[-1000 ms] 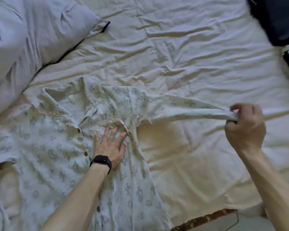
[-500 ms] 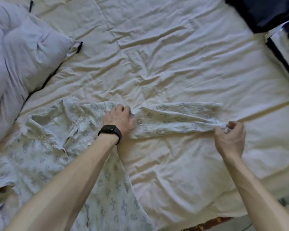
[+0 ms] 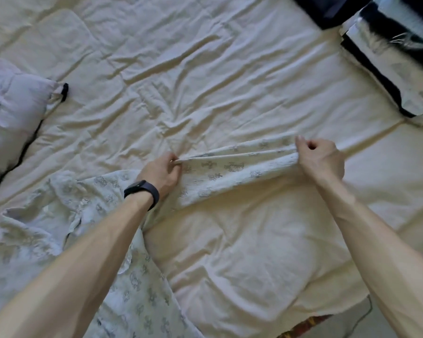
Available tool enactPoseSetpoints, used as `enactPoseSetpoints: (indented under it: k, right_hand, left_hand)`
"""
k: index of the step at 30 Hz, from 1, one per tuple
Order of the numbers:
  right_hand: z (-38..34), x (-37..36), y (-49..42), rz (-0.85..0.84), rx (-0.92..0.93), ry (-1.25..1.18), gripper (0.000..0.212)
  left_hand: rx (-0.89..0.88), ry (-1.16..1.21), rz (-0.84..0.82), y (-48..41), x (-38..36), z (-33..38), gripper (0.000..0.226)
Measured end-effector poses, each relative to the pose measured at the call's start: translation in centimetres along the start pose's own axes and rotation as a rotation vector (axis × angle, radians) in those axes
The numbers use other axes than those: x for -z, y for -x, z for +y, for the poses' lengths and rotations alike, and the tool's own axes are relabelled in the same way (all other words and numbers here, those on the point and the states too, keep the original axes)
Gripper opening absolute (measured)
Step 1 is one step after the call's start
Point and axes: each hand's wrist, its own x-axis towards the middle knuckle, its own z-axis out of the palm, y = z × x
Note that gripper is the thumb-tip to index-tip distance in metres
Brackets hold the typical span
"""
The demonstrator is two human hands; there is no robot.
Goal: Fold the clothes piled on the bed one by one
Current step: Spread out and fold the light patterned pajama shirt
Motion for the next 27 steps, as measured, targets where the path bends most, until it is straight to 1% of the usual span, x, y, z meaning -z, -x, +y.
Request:
enactPoseSetpoints:
  k: [2, 4, 6, 9, 11, 13, 17, 19, 21, 23, 25, 27]
  right_hand:
    - [0.5, -0.5, 0.0, 0.009, 0.027, 0.03, 0.031]
    - [0.8, -0.7, 0.3, 0.058, 0.063, -0.047, 0.021]
    - [0.8, -0.7, 0.9, 0.123, 0.12, -0.121, 0.02]
    - [1.4, -1.0, 2.7, 0.175, 0.226, -0.158, 0.024]
    - [2.1, -1.2, 3.6, 0.117, 0.248, -0.143, 0.026]
    - [2.7, -1.2, 3.8, 0.021, 0.211, -0.164, 0.03]
    - [3.2, -0.9, 3.1, -0.08, 0.165, -0.194, 0.033]
    - [3.2, -0.8, 2.7, -0.115, 0.161, -0.169, 0.032]
    - [3.5, -1.0, 2.8, -0.118, 0.178, -0.161, 0.029]
    - [4.1, -1.3, 3.2, -0.079, 0.211, -0.213, 0.03]
    - [5.0, -1.6, 3.5, -0.047, 0.254, -0.253, 0.034]
    - [6.0, -2.1, 3.6, -0.054, 0.279, -0.219, 0.026]
  left_hand:
    - [-0.027, -0.102, -0.061, 0.1, -0.6, 0.1, 0.025]
    - [-0.044, -0.101, -0.069, -0.3, -1.0, 0.2, 0.035]
    - [-0.073, -0.077, -0.042, -0.8, -1.4, 0.9, 0.04]
    - [-0.227, -0.153, 0.015, -1.4, -2.1, 3.0, 0.046]
    - [-0.36, -0.156, 0.017, -1.8, -2.6, 4.9, 0.038]
    - [-0.444, -0.203, 0.007, -2.1, -3.3, 6.6, 0.029]
    - [-0.389, -0.225, 0.043, -2.8, -4.5, 10.0, 0.035]
    - [-0.415, -0.25, 0.056, -3.3, -5.2, 11.7, 0.033]
    - [-0.462, -0.261, 0.036, -3.8, -5.9, 13.1, 0.036]
    - [-0.512, -0.314, 0.03, -4.4, -6.6, 14.3, 0.037]
    - [-0.599, -0.362, 0.062, -5.0, -7.0, 14.9, 0.029]
    - [-0.62, -0.319, 0.074, -5.4, -7.0, 15.2, 0.022]
